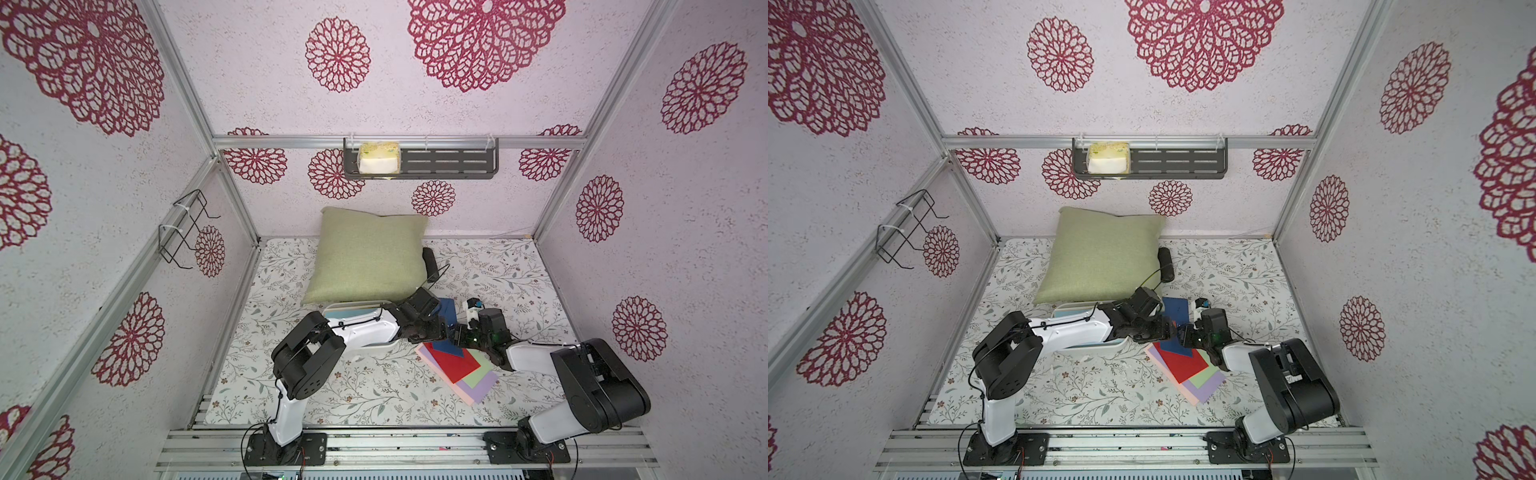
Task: Put the sealed envelopes into the storage box
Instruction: Pick up the envelope from the center of the board.
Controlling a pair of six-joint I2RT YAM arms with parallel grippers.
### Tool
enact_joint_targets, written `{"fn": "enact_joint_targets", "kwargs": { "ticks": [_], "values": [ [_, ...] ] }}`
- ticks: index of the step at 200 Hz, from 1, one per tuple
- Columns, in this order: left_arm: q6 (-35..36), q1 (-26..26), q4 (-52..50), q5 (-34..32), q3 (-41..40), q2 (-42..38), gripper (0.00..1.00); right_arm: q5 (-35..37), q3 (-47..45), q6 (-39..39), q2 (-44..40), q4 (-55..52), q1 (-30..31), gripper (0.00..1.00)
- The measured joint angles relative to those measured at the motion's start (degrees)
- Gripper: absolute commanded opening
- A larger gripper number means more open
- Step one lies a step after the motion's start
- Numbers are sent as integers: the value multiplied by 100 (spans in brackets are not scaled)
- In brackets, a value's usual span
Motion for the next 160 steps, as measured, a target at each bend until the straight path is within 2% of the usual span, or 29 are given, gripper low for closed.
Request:
{"fn": "enact_joint_targets", "kwargs": {
  "ticks": [15, 53, 96, 160],
  "values": [
    [-31, -11, 243, 9, -4, -83, 65, -7, -11, 2, 0, 24, -4, 40],
    [-116, -24, 326, -37, 94, 55, 51, -55, -46, 7, 0, 72, -39, 40],
    [-129, -26, -153, -319, 175, 227, 47, -59, -74, 7, 0, 127, -79, 39],
    [-308, -33, -313, -332, 131, 448, 40, -125, -85, 9, -11, 125, -107, 39]
  ]
}}
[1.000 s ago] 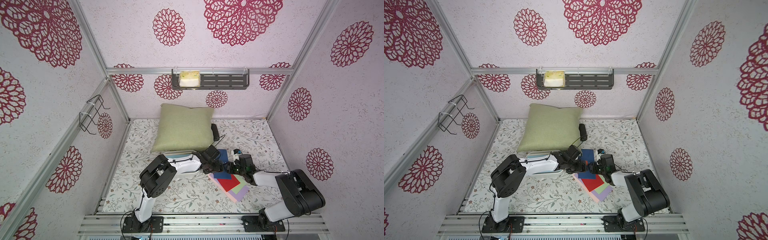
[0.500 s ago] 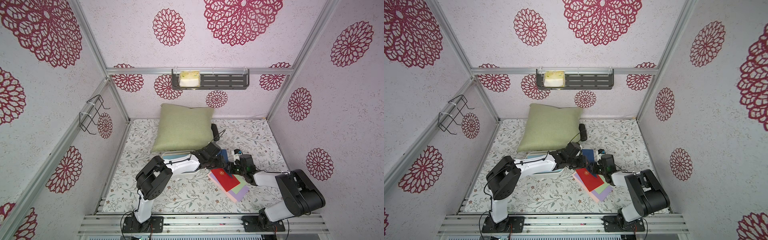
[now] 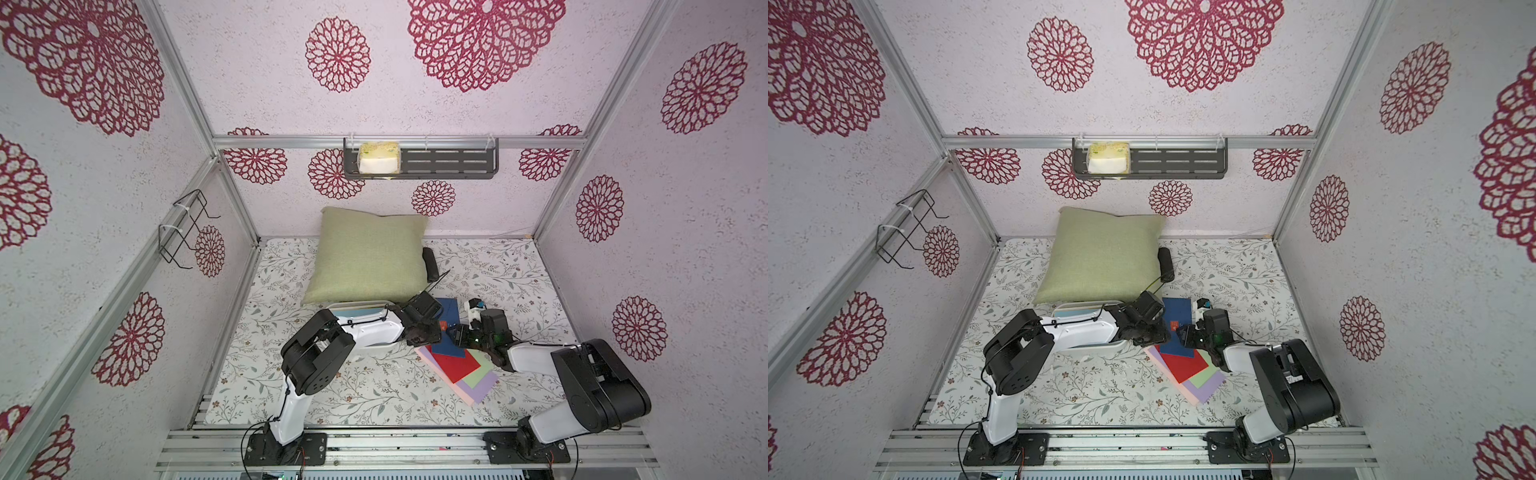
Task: Put the sealed envelopes into the storage box
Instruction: Pick up the envelope from the center of the board.
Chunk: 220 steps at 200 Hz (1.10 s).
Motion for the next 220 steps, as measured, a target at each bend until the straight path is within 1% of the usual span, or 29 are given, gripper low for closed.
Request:
{"fn": "enact_joint_targets", "kwargs": {
  "ticks": [24, 47, 66, 97, 127, 182, 213, 220],
  "values": [
    [-98, -2, 63, 20, -4, 9, 37, -20, 0, 4, 0, 0, -9, 39],
    [-221, -4, 151, 35, -4, 9, 28, -24, 0, 9, 0, 0, -17, 39],
    [-356, -4, 398, 57, -92, 9, 27, -24, 0, 24, 0, 0, -26, 39],
    [-605, -4, 861, 116, -376, 9, 28, -44, 0, 55, 0, 2, -33, 39],
    [-802, -2, 1067, 153, -428, 9, 26, -81, -44, 96, -2, 63, -39, 38],
    [-949, -2, 1176, 142, -422, 9, 10, -122, -133, 127, -33, 181, -70, 38],
    [-966, -2, 1169, 144, -398, 11, 0, -129, -138, 140, -33, 190, -70, 38],
    [-944, -2, 1163, 151, -385, 11, 0, -131, -138, 140, -35, 190, -70, 38]
  ]
}}
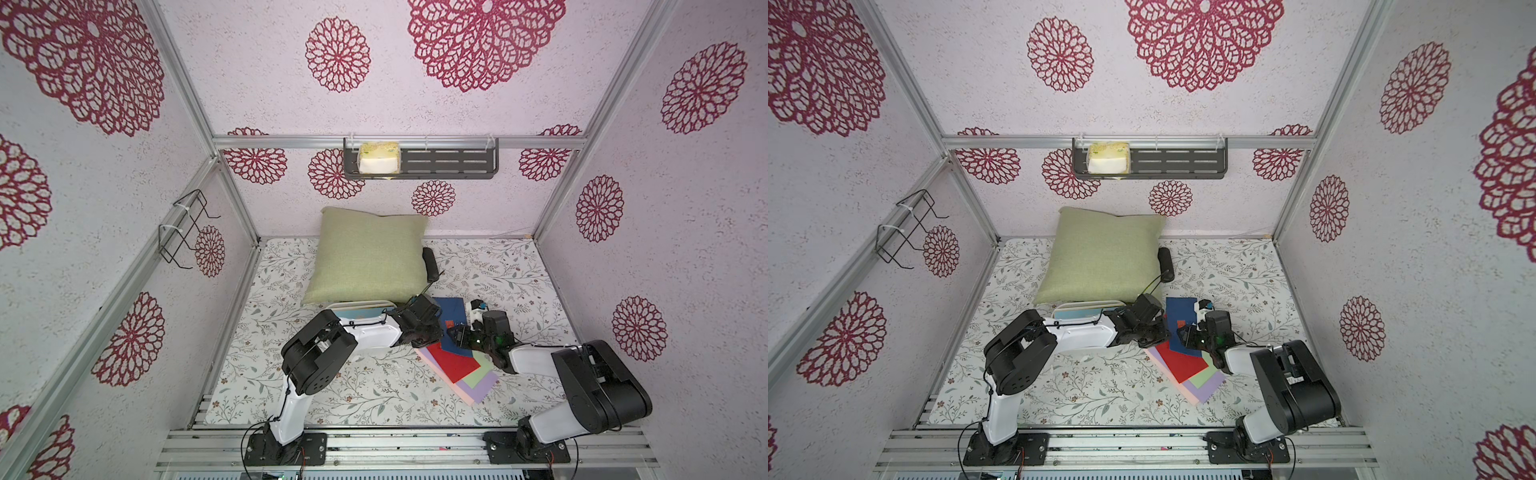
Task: Put the sealed envelopes into the storage box
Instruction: Pick up the envelope from the center of the board.
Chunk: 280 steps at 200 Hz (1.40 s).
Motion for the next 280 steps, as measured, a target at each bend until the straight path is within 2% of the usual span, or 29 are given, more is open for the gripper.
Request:
{"fn": "enact_joint_targets", "kwargs": {
  "ticks": [33, 59, 78, 110, 157, 192, 227, 280],
  "values": [
    [122, 0, -138, 2, 114, 0, 0, -44, -17, 7, -94, -59, -26, 39],
    [485, -2, -463, -42, 337, -2, 0, -114, -68, 68, -472, -275, -98, 50],
    [887, -2, -697, -136, 485, -81, 0, -168, -122, 122, -1014, -507, -197, 57],
    [1665, -2, -1102, -262, 503, -603, 0, -164, -254, 168, -2090, -647, -409, 62],
    [2649, 50, -1375, -302, 570, -1447, 0, -184, -737, 348, -3373, -352, -632, 76],
    [3023, 227, -1300, -48, 275, -2103, 0, -468, -1163, 544, -3740, 223, -688, 79],
    [3130, 570, -940, 450, -461, -2953, 0, -1075, -1401, 935, -3729, 1213, -719, 80],
    [3128, 789, -131, 1244, -1397, -4092, 0, -2319, -1499, 2258, -2809, 3648, -721, 75]
  ]
}}
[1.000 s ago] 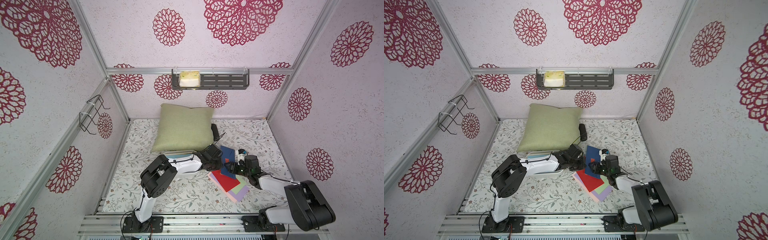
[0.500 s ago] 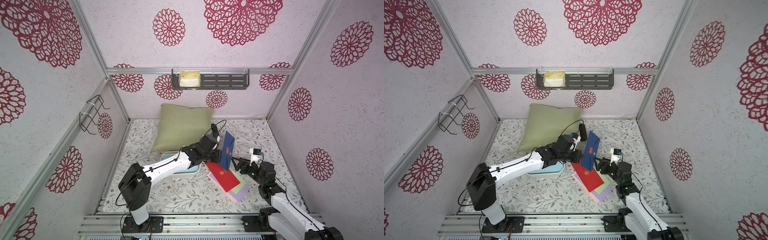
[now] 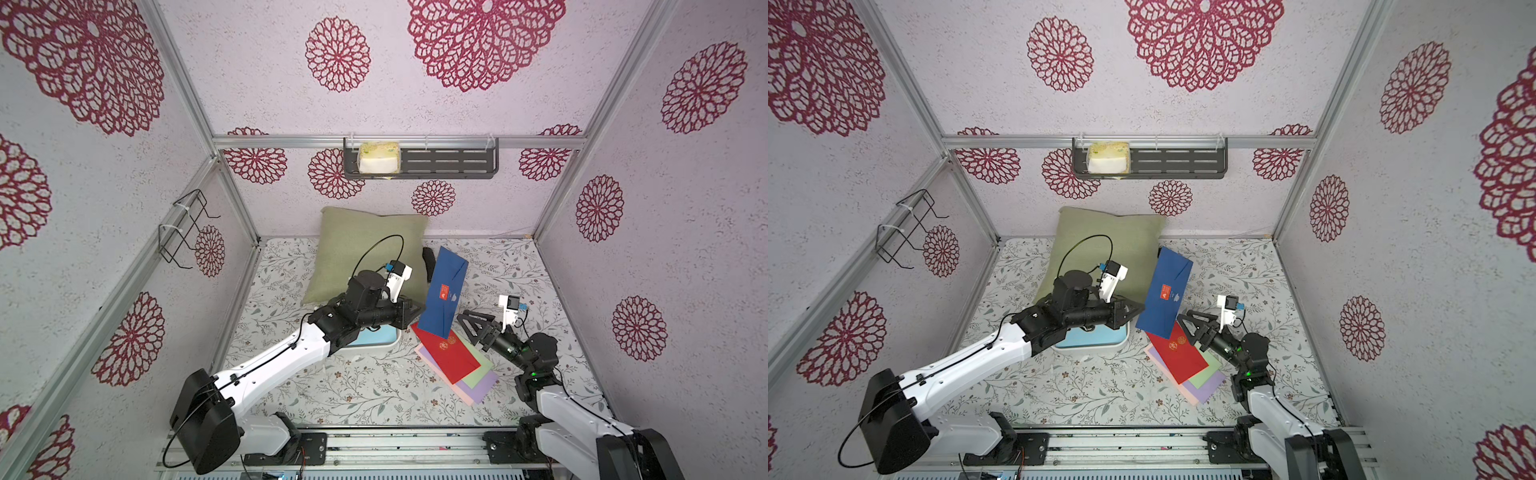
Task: Put the sealed envelopes into the storage box
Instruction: Pick up the envelope from the center of the board.
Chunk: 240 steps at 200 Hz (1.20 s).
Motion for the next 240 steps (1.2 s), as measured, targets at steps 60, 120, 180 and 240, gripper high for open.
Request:
{"fn": "enact_joint_targets", "kwargs": {
  "ticks": [60, 120, 180, 240],
  "values": [
    [-236, 15, 680, 503, -514, -485, 0, -728, 282, 1296, 916, 1714, 17, 46],
    [-330, 61, 702, 247, -570, -483, 42, -920, 645, 1799, 984, 2140, 39, 0],
    [-542, 442, -1753, -3016, -717, -1217, 88, -260, 2369, -1818, 122, -2275, 769, 0],
    [-741, 1882, -3126, -4345, -1523, -3274, 90, 680, 5195, -6054, 1989, -6249, 2299, 0]
  ]
}}
